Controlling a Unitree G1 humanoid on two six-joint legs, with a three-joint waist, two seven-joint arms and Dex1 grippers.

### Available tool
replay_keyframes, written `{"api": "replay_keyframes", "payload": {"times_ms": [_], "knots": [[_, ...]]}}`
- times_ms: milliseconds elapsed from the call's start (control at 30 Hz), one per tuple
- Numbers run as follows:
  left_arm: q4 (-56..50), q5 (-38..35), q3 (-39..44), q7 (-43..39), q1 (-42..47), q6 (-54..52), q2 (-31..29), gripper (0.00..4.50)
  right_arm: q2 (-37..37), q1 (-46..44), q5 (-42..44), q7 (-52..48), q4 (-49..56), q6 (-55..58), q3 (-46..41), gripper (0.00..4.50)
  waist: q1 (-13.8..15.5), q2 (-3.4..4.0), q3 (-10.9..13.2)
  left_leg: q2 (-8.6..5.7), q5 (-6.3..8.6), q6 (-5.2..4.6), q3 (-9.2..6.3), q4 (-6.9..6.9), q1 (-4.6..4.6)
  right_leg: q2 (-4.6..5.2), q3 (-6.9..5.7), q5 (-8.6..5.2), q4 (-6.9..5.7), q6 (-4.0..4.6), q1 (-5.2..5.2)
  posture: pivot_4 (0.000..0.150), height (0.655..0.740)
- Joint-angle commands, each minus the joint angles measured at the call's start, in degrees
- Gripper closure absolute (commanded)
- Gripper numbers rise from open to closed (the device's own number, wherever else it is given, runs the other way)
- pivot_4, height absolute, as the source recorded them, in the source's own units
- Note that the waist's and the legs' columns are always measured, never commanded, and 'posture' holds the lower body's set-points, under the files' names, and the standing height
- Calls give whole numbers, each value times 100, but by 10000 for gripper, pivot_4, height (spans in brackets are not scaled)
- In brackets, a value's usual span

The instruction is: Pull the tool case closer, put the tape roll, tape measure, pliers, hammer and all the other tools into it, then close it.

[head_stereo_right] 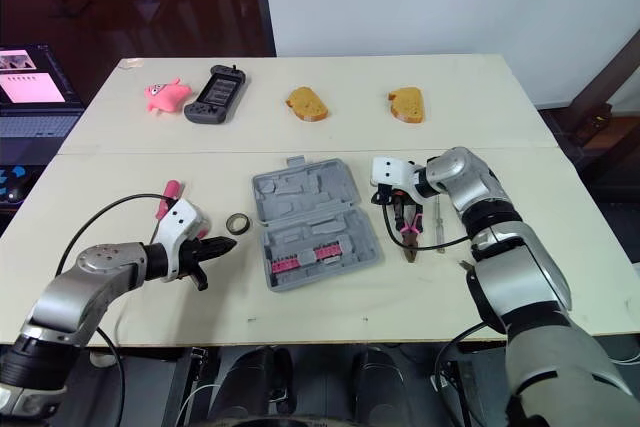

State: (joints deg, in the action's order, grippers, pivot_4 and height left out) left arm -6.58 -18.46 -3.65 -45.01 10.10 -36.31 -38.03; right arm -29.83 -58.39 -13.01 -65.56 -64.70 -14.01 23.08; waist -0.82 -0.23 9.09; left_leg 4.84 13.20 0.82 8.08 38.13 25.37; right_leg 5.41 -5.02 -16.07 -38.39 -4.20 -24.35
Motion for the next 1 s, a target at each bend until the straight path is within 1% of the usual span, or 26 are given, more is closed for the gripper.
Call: {"api": "replay_keyframes", "payload": {"times_ms": [33,267,500,633,833,1000], "knots": [[301,212,-171,-58,349,254,82,45000,148,-313,-216,250,-330,-256,-34,44860,-7,0,0,0,0,0,0,0,0,0,0,0,-1,0,0,1500,7188],[911,391,-395,-197,672,379,316,45000,360,-438,-493,589,-752,-270,-64,44860,-16,0,0,0,-2,3,1,0,-1,0,1,0,-5,0,0,1500,7188],[1809,718,-600,-176,1363,596,648,45000,613,-517,-596,731,-897,-261,-104,44860,-9,0,0,0,-4,4,1,2,-1,0,1,0,-10,0,0,1500,7188],[2101,845,-729,-192,1602,703,885,45000,722,-564,-636,779,-952,-270,-127,44860,-15,0,0,0,-4,5,3,2,-1,-1,1,0,-11,-1,-1,1500,7188],[2505,1055,-864,-251,1810,931,1168,45000,843,-582,-573,466,-916,-326,-205,44860,12,1,0,0,-6,6,2,5,-2,0,1,-1,-16,-1,0,1500,7188],[2616,1133,-808,-323,1879,1013,1233,45000,839,-522,-526,236,-832,-359,-281,44860,5,1,-1,0,-6,6,2,6,-3,0,1,0,-19,-1,0,1500,7188]]}}
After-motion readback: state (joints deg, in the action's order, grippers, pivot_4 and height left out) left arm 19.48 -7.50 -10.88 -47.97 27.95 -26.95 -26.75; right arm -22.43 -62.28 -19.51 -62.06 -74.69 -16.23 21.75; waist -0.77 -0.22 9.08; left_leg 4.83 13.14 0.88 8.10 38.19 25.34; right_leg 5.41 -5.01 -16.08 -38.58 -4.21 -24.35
